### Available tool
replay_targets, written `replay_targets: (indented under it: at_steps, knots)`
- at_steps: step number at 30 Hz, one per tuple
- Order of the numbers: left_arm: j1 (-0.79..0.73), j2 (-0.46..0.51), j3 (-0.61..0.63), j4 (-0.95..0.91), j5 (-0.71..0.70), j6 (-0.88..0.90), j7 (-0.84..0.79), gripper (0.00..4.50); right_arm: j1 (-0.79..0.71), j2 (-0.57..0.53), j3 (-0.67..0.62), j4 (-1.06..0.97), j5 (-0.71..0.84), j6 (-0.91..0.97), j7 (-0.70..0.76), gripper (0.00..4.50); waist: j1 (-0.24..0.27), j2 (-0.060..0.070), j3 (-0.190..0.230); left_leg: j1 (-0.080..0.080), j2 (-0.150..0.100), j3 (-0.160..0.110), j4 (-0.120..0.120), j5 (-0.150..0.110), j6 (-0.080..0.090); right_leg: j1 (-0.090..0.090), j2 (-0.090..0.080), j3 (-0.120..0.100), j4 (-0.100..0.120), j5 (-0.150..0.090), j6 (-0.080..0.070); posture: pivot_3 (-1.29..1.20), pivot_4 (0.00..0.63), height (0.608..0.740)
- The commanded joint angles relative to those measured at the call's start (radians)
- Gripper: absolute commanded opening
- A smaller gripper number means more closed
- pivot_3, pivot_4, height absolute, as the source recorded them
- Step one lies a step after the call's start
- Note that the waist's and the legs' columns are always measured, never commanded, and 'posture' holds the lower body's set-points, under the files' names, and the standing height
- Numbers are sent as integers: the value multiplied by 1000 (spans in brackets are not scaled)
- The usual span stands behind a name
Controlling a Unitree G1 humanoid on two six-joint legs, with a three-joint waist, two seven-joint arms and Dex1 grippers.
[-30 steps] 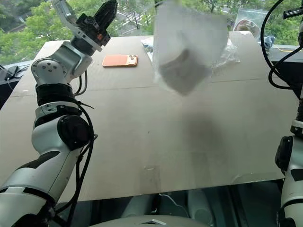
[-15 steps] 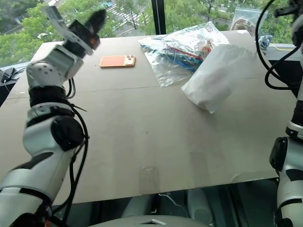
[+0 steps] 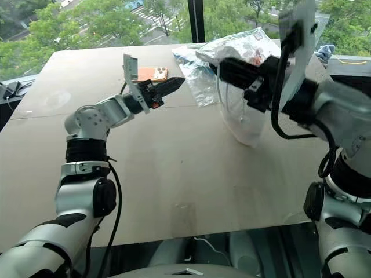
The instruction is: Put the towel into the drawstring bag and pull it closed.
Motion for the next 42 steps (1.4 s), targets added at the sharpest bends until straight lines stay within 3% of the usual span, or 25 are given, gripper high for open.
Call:
replay_targets:
  at_steps: [1, 5, 9, 15, 22, 32, 37, 42]
  knots:
    - [-32, 47, -16, -62, -88, 163, -103, 2300, 76, -30, 23, -62, 81, -82, -138, 0, -1, 0, 0, 0, 0, -1, 0, 0, 0, 0, 0, -1, 0, 0, 0, 0, 150, 740]
    - [-22, 62, 10, -53, -89, 197, -85, 2300, 217, -85, 76, -117, 231, -151, -187, 0, 1, 0, 0, 0, 0, -2, 0, 0, 0, 1, 0, -1, 0, 0, 0, 0, 150, 740]
    - [3, 119, 55, -16, -93, 232, -86, 2300, 363, -142, 145, -151, 246, -183, -183, 0, -7, 0, 0, 0, 1, -1, 0, 0, 0, 1, 1, -1, -1, 0, 0, 0, 150, 740]
    - [133, 287, -15, 5, 17, 154, -183, 2300, 562, -130, 312, -105, -81, -218, -123, 0, -13, 0, 0, 3, 2, -1, -1, 0, 0, 2, 5, 1, -1, 0, 0, 0, 150, 740]
    - [99, 311, -59, 27, 91, 69, -232, 2300, 558, -55, 416, -24, -326, -289, -35, 0, 21, -1, 0, 2, 1, -3, 5, 0, 0, 4, 6, -1, -1, 0, 0, 0, 150, 740]
    - [125, 243, -210, -4, 225, 52, -165, 2300, 553, -1, 410, -29, -410, -269, 15, 0, 20, -1, 0, 2, 1, -3, 5, 0, 0, 4, 5, 0, 0, 0, 0, 0, 150, 740]
    - [77, 245, -109, 126, 204, 187, -65, 2300, 579, 10, 392, -56, -418, -265, 8, 0, 17, -1, 0, 3, 1, -4, 5, 0, 0, 4, 5, -1, 0, 0, 0, 0, 150, 740]
    - [41, 265, -86, 207, 217, 292, -26, 2300, 582, 24, 392, -60, -440, -261, 10, 0, 16, -1, 0, 2, 0, -5, 5, 0, 1, 4, 6, -1, 0, 0, 0, 0, 150, 740]
